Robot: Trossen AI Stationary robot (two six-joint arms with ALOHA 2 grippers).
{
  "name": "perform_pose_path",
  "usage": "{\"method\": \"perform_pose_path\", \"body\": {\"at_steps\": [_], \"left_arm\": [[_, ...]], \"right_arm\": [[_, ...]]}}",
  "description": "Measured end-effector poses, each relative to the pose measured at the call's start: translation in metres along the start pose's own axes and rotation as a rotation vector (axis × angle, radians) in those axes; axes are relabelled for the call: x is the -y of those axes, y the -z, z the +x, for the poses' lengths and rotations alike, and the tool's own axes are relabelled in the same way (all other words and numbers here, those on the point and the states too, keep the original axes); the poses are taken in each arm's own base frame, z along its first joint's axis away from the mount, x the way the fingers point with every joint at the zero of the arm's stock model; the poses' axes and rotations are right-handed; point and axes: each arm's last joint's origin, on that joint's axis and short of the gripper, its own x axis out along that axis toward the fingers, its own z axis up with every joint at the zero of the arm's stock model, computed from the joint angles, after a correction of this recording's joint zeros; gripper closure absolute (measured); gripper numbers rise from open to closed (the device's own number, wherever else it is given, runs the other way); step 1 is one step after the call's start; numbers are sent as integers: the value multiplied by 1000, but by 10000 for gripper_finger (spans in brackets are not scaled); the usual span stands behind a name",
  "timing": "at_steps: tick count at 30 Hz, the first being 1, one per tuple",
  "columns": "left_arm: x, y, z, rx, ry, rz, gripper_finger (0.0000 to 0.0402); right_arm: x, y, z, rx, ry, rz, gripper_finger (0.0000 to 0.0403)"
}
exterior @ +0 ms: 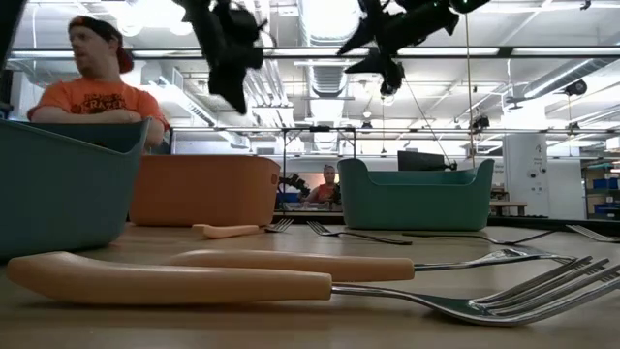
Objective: Sort silverware by color (type)
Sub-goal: Put the white fork into the green bin
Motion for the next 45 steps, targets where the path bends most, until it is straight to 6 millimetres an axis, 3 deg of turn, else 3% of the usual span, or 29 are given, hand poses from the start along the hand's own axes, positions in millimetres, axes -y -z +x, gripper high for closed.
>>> {"method": "perform_pose_path", "body": {"at_steps": [5, 12, 18, 22, 28, 31, 37, 45], "left_arm": [[24, -7, -30, 186, 51, 29, 361], [66, -18, -62, 396, 111, 89, 361], [102, -23, -71, 458, 192, 123, 362], [129, -27, -72, 481, 267, 110, 362], [176, -24, -76, 475, 384, 136, 362], [199, -20, -79, 478, 357, 144, 362], [234, -12, -85, 513, 310, 203, 362], [233, -5, -88, 531, 305, 250, 362]], "right_arm": [[-33, 26, 11, -151, -64, 68, 216], [-68, 71, 9, -444, -37, 161, 216], [-78, 101, -1, -682, 97, 265, 216], [-87, 124, -11, -818, 244, 243, 216], [-114, 154, -20, -885, 357, 145, 216], [-126, 166, -23, -892, 373, 113, 216], [-132, 193, -27, -933, 431, 109, 216], [-117, 224, -32, -978, 573, 201, 216]]}}
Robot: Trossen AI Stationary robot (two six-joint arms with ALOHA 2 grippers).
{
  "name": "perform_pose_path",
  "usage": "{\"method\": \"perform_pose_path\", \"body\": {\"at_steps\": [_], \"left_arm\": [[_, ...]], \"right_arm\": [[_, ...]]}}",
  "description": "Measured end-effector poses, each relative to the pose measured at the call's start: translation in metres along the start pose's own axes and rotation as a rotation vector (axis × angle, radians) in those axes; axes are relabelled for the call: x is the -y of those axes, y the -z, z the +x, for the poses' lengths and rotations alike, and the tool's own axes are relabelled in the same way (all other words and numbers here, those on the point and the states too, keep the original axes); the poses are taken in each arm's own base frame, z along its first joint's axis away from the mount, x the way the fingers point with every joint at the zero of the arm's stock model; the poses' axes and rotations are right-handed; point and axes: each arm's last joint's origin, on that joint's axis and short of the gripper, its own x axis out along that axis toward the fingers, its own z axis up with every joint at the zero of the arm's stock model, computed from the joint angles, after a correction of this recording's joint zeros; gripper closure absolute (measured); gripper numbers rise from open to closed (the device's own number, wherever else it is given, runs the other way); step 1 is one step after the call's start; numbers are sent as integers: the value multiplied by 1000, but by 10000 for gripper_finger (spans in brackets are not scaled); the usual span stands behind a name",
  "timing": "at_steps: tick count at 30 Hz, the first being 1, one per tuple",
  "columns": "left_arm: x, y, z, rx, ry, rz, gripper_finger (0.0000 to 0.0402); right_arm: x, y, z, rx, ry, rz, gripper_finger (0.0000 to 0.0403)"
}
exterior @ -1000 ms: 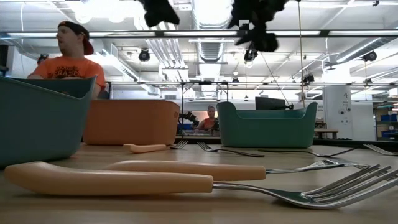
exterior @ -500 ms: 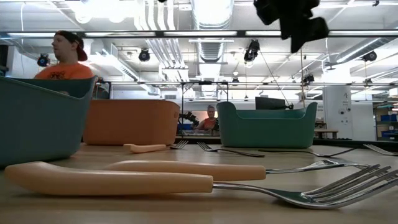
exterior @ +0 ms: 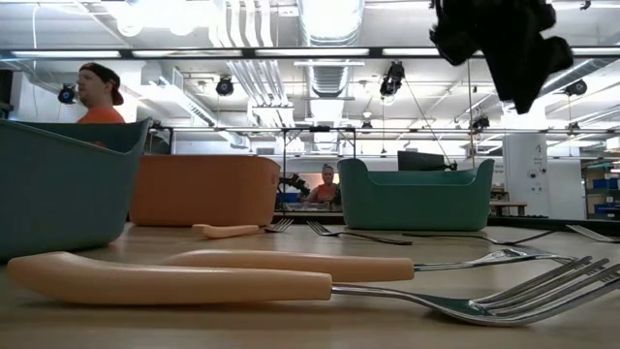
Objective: Sort silverware by color (type)
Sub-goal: Put the white fork into the green bin
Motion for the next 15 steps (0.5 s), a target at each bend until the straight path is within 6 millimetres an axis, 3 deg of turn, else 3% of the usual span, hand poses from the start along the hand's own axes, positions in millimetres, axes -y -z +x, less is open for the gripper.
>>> {"method": "perform_pose_path", "body": {"at_steps": [7, 15], "left_arm": [[-1, 34, -23, 80, 30, -59, 362], [-3, 77, -37, 304, 67, -227, 362]], "right_arm": [[10, 9, 17, -46, 53, 109, 216], [33, 36, 38, -121, 123, 225, 216]]}}
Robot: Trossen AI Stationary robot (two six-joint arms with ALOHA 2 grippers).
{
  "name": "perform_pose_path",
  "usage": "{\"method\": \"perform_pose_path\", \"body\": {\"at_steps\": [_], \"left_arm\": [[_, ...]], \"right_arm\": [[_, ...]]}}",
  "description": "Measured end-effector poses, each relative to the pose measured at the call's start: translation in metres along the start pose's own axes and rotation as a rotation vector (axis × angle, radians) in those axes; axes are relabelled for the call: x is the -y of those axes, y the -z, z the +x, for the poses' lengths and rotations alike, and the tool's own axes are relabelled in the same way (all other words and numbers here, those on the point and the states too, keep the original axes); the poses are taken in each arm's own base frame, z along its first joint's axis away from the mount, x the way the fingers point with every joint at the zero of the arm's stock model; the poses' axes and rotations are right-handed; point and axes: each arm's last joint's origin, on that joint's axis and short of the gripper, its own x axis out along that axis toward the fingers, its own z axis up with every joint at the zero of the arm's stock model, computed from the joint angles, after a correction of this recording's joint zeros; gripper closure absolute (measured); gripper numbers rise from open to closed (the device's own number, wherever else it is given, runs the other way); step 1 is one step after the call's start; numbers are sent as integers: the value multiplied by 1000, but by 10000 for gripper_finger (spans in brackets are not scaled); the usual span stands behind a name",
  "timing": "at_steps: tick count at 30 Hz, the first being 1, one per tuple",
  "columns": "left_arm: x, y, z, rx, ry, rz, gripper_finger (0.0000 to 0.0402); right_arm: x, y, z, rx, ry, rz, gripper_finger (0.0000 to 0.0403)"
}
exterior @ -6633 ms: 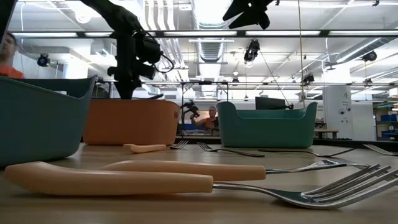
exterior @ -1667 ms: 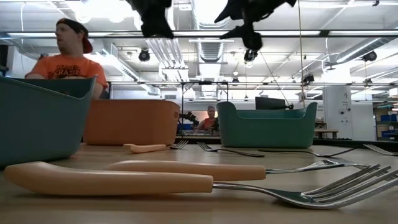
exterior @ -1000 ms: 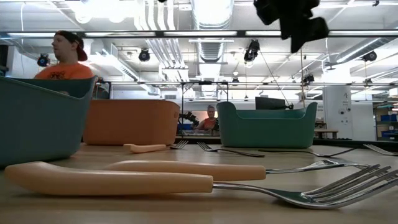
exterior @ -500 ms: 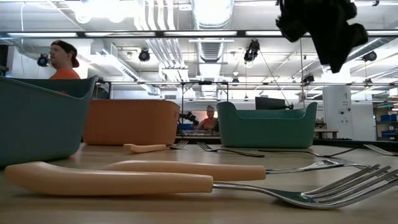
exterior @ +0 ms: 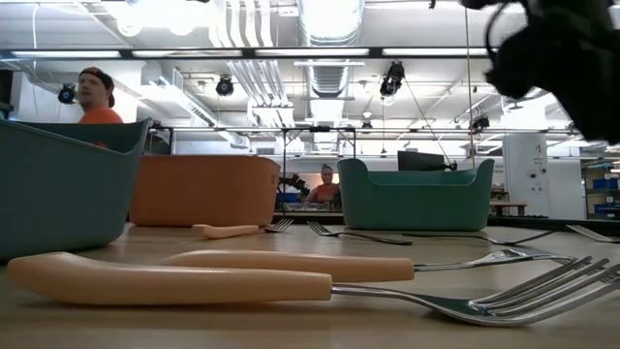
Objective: Sort silverware by color (type)
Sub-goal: Put the white fork into the green bin
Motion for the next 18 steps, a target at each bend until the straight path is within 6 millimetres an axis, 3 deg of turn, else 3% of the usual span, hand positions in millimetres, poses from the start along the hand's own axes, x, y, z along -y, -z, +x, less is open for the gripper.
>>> {"method": "perform_pose_path", "body": {"at_steps": [5, 12, 18], "left_arm": [[-4, 11, -8, 58, -16, -53, 362], [-2, 4, -16, 92, -16, -44, 362], [-2, 2, -15, 94, -24, -38, 362]], "right_arm": [[21, 12, 19, -7, 12, 75, 216], [47, 20, 43, -27, -36, 170, 216], [56, 21, 54, -29, -61, 227, 216]]}}
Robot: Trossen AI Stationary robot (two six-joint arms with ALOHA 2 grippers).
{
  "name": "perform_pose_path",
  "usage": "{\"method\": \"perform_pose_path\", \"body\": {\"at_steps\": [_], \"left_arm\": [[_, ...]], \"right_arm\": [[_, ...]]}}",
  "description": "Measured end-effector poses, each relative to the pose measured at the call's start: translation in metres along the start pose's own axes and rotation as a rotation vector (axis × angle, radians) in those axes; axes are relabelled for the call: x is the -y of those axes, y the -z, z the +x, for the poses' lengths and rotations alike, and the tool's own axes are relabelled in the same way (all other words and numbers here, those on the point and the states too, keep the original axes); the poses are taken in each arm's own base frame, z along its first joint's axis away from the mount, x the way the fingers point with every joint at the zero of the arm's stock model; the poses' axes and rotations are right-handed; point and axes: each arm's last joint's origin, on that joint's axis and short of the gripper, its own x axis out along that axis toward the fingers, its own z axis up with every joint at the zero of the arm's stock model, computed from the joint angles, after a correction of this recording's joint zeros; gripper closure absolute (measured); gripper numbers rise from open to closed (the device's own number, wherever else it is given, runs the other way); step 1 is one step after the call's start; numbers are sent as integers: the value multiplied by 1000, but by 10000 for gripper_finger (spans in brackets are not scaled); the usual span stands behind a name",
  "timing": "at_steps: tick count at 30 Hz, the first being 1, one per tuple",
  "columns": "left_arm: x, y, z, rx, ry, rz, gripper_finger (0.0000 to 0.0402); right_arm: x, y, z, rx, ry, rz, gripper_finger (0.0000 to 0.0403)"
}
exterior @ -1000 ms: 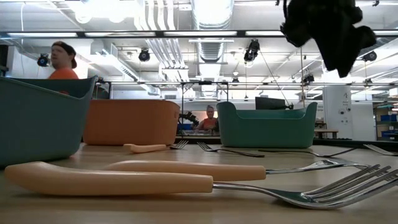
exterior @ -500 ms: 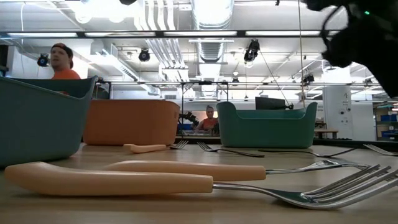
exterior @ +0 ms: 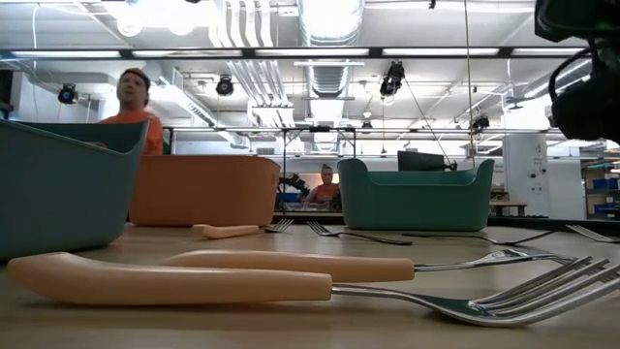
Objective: Sort silverware by color (type)
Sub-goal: Put the white fork into the green bin
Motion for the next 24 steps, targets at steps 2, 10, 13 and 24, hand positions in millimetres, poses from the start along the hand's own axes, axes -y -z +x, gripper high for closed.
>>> {"method": "perform_pose_path", "body": {"at_steps": [2, 10, 13, 24], "left_arm": [[0, 0, 0, -2, -1, 4, 362], [-2, 1, 3, -3, -30, 4, 362], [-2, 2, 5, -8, -34, 4, 362], [-4, 3, 8, 10, -108, 23, 362]], "right_arm": [[2, -1, 4, 3, 15, 6, 216], [-2, -6, 27, 5, -18, 27, 216], [-1, -7, 34, 11, 22, 48, 216], [-9, -10, 56, 23, 54, 32, 216]]}}
